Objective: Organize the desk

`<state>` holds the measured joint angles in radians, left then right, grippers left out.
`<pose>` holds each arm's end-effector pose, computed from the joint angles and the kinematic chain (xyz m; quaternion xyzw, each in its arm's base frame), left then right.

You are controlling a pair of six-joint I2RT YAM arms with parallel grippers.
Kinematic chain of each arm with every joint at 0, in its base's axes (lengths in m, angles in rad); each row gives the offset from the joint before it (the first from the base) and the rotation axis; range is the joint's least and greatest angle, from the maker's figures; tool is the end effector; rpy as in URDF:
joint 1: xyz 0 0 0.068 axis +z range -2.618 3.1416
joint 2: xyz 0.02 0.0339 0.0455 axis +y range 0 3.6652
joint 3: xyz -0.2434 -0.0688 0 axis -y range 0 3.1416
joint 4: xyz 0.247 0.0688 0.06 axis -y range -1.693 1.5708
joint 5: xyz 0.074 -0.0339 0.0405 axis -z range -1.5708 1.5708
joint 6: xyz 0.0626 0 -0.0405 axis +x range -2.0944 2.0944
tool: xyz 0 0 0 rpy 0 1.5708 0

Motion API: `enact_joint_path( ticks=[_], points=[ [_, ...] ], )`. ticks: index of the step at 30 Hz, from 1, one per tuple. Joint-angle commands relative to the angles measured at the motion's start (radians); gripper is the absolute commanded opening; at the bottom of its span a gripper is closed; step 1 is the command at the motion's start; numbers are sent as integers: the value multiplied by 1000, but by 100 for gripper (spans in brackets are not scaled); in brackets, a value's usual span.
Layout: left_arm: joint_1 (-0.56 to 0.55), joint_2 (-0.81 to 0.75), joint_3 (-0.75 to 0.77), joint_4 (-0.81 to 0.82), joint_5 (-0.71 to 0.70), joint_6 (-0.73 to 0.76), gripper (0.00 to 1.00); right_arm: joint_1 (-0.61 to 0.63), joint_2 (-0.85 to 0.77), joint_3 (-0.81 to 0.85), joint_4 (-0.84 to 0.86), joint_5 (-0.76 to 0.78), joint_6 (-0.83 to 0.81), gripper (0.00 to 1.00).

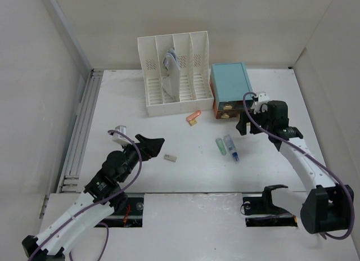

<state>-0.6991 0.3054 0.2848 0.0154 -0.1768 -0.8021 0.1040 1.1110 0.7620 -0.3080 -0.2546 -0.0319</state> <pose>0.1385 -0.1020 0.2409 -0.0985 0.7020 -0.4334 0.5564 0.2681 0.0438 0.2213 -0.1163 0.8843 0.1296 0.4332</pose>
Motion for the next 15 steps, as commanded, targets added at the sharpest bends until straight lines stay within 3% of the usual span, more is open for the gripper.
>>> enact_joint_path(
  ticks=[1, 6, 10, 15],
  points=[
    [-2, 8, 2, 44, -4, 7, 86, 5, -76, 68, -32, -161, -56, 90],
    [-2, 43, 2, 66, -4, 17, 80, 14, -68, 120, -100, -328, -132, 76],
    [-2, 52, 2, 66, 5, 17, 77, 23, -33, 129, -141, -484, -155, 76],
    [-2, 52, 11, 66, 5, 17, 77, 75, -23, 138, -184, -575, -195, 70]
  ],
)
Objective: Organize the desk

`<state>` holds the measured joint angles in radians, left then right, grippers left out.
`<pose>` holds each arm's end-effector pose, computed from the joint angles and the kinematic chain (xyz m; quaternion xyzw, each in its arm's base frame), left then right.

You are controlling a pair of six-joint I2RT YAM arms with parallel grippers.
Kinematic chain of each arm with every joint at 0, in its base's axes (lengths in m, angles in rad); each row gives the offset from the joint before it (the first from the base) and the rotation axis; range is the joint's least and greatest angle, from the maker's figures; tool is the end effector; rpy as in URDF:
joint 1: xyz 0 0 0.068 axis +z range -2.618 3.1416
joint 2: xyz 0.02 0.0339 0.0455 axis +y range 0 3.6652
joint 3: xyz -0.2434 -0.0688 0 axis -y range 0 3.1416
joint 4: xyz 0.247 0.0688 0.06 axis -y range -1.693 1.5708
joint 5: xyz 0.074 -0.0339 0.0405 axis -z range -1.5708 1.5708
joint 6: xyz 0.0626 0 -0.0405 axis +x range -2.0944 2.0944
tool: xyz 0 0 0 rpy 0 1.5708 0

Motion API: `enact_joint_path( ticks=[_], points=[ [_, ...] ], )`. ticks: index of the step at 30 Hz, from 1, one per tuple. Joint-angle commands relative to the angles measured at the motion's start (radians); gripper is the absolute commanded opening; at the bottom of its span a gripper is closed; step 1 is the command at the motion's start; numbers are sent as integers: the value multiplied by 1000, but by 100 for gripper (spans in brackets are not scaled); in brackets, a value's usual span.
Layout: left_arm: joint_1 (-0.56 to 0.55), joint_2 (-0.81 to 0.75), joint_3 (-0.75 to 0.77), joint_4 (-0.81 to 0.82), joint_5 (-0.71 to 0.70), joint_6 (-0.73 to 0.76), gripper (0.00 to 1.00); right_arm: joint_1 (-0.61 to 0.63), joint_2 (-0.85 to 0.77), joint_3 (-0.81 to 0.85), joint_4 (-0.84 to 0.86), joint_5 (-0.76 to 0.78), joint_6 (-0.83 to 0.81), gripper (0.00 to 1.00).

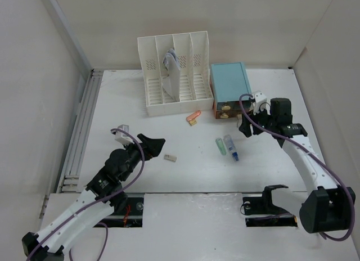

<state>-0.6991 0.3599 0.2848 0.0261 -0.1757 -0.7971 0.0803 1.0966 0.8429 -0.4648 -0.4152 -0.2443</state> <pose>0.1436 -0.1065 0.2339 -0.0958 0.7176 -0.4207 0.5467 0.2590 0.0462 0.2397 -0.2281 0.8655 0.1539 0.4185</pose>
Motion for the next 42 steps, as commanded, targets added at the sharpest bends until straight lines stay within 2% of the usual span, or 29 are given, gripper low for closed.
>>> enact_joint_path(
  ticks=[1, 5, 10, 11, 13, 17, 20, 22, 23, 24, 25, 26, 27, 28, 29, 30, 31, 32, 34, 35, 36, 39, 41, 42],
  points=[
    [-2, -3, 11, 55, 4, 12, 77, 108, -18, 58, -37, -415, 2, 70],
    [-2, -3, 20, 55, -5, 21, 77, 139, -59, 58, -25, -369, 19, 70],
    [-2, -3, 20, 55, -5, 21, 77, 139, -84, 27, 60, -217, 128, 71],
    [-2, -3, 30, 55, -5, 21, 77, 124, -84, 13, 70, -199, 167, 74],
    [-2, -3, 30, 46, -5, 21, 77, 92, -93, 13, 92, -147, 204, 74],
    [-2, -12, 40, 37, -5, 30, 77, 82, -106, 2, 117, -145, 168, 74],
    [-2, -12, 40, 28, -15, 30, 77, 94, -115, 34, 71, -229, -5, 72],
    [-2, -12, 40, 28, -15, 30, 77, 95, -46, 114, -35, -317, -272, 71],
    [-2, -12, 40, 28, -15, 30, 77, 108, -11, 151, -107, -402, -373, 71],
    [-2, -12, 40, 28, -15, 30, 77, 140, 32, 191, -271, -422, -466, 71],
    [-2, -12, 40, 28, -15, 30, 77, 166, 80, 278, -373, -431, -688, 69],
    [-2, -12, 40, 28, -15, 30, 77, 199, 182, 315, -484, -432, -805, 69],
    [-2, -12, 40, 28, -15, 30, 77, 263, 228, 338, -564, -384, -872, 68],
    [-2, -21, 40, 28, -15, 30, 77, 301, 265, 338, -587, -334, -872, 63],
    [-2, -21, 50, 17, -15, 30, 77, 337, 313, 326, -559, -286, -872, 50],
    [-2, -33, 50, 17, -15, 30, 77, 372, 325, 303, -513, -187, -834, 44],
    [-2, -33, 50, 5, -24, 30, 77, 454, 325, 276, -388, -131, -790, 38],
    [-2, -56, 50, -11, -24, 30, 76, 501, 342, 231, -341, -90, -738, 34],
    [-2, -76, 59, -43, -67, 18, 72, 626, 381, 217, -270, -48, -698, 34],
    [-2, -88, 68, -58, -85, 18, 62, 657, 400, 217, -234, -48, -679, 35],
    [-2, -114, 68, -110, -109, -16, 55, 683, 440, 228, -213, -57, -646, 44],
    [-2, -165, 91, -231, -240, -82, 35, 726, 486, 252, -117, -70, -574, 57],
    [-2, -188, 117, -288, -332, -149, 26, 736, 526, 277, -68, -70, -543, 59],
    [-2, -200, 117, -317, -358, -169, 26, 736, 543, 297, -67, -70, -521, 59]
  ],
)
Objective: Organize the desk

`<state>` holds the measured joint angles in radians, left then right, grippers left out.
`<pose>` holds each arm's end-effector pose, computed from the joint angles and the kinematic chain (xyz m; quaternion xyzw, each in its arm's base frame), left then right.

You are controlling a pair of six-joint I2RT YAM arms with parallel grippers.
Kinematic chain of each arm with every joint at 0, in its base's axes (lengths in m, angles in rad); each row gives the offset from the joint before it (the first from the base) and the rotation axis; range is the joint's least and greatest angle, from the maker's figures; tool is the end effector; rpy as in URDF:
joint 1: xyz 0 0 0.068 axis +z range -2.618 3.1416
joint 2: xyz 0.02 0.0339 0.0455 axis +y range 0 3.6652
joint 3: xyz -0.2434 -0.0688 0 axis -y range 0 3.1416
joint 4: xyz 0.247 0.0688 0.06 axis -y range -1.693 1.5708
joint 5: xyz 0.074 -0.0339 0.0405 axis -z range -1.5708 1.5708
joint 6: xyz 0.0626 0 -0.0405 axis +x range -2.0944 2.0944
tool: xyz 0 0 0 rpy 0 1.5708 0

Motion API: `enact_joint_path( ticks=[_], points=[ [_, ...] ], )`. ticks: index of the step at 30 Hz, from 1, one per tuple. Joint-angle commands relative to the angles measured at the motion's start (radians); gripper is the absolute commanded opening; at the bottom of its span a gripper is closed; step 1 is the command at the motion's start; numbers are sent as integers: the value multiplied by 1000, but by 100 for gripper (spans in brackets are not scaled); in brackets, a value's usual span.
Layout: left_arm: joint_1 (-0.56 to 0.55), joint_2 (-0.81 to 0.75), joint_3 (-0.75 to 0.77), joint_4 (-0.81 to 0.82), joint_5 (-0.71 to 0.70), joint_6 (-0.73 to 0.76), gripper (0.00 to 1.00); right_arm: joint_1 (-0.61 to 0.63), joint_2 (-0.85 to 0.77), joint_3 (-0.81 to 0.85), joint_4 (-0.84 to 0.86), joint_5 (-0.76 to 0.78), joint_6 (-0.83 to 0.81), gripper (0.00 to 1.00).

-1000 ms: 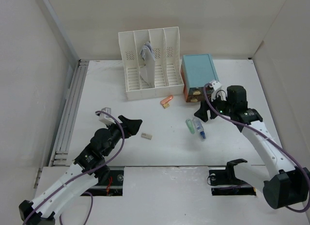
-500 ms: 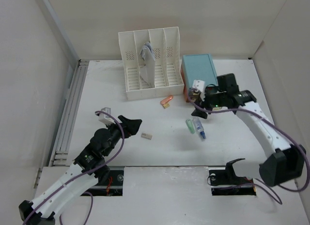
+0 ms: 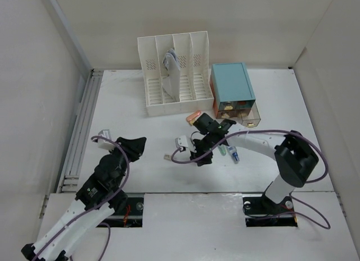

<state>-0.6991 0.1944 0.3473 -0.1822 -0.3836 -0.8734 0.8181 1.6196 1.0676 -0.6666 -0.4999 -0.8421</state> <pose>0.1285 -0.0774 0.2536 -0.1936 0.6900 -0.3874 0.5800 0.1956 0.2527 0.1571 -0.7332 0.6117 0.2415 0.1727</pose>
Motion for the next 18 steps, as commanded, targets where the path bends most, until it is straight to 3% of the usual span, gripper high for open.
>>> enact_joint_path(
  ticks=[1, 4, 10, 18],
  points=[
    [-2, -61, 65, -144, -184, -105, 26, -2, 66, 125, 134, 15, 119, 59],
    [-2, -119, 65, -157, -195, -105, 32, -2, 127, 204, 134, 18, 184, 60],
    [-2, -167, 65, -168, -207, -124, 53, 48, 284, 336, 122, 6, 233, 60],
    [-2, -231, 107, -211, -258, -156, 57, 102, 405, 446, 102, -12, 297, 60]
  ],
)
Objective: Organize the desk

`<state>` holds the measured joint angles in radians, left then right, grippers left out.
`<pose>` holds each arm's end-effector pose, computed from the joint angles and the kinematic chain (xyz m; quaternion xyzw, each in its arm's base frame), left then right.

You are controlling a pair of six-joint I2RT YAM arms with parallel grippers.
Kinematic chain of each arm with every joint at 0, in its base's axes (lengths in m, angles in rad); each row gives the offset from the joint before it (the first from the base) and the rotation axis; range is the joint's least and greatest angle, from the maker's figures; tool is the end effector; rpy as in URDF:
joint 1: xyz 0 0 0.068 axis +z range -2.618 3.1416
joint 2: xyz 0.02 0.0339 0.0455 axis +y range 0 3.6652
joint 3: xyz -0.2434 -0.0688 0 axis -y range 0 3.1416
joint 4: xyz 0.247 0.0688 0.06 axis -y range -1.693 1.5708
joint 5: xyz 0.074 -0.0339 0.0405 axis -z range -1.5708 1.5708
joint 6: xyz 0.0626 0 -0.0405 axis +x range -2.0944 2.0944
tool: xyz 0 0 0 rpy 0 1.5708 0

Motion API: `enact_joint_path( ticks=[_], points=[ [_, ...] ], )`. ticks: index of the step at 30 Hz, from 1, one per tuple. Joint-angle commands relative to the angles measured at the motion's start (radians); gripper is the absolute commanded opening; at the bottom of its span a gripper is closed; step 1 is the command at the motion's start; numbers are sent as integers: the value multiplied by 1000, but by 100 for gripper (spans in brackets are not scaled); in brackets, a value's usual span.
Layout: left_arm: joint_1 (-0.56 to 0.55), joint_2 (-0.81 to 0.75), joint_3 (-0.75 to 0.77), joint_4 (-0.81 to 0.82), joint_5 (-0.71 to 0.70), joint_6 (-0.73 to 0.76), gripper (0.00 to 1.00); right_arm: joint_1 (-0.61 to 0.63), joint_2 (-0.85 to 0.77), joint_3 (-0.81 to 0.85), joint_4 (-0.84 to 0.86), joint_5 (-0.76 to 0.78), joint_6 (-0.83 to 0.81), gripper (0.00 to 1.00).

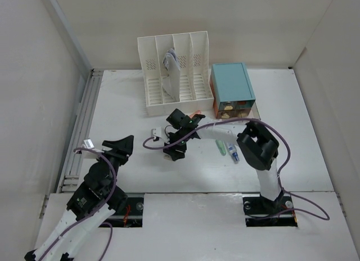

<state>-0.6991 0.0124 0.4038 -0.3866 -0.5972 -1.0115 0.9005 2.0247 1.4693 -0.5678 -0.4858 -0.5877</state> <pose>0.1052 -0.0424 0.2668 -0.3109 0.6335 -0.3752 0.6010 0.2406 0.3506 0.1364 -0.6803 0.6601 0.2652 0.1763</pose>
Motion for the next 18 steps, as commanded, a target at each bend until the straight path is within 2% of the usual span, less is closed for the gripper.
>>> enact_joint_path(
  ticks=[1, 9, 14, 18],
  points=[
    [-2, -63, 50, -15, -44, -18, 57, 37, 0, 33, 14, -13, 52, 60],
    [-2, -84, 59, -35, -53, -18, 57, 89, 0, -14, 75, 81, 140, 60],
    [-2, -103, 59, -44, -53, -9, 57, 112, 22, -46, 109, 176, 180, 53],
    [-2, -112, 69, -44, -53, -9, 57, 112, 32, -58, 121, 237, 201, 53]
  ],
)
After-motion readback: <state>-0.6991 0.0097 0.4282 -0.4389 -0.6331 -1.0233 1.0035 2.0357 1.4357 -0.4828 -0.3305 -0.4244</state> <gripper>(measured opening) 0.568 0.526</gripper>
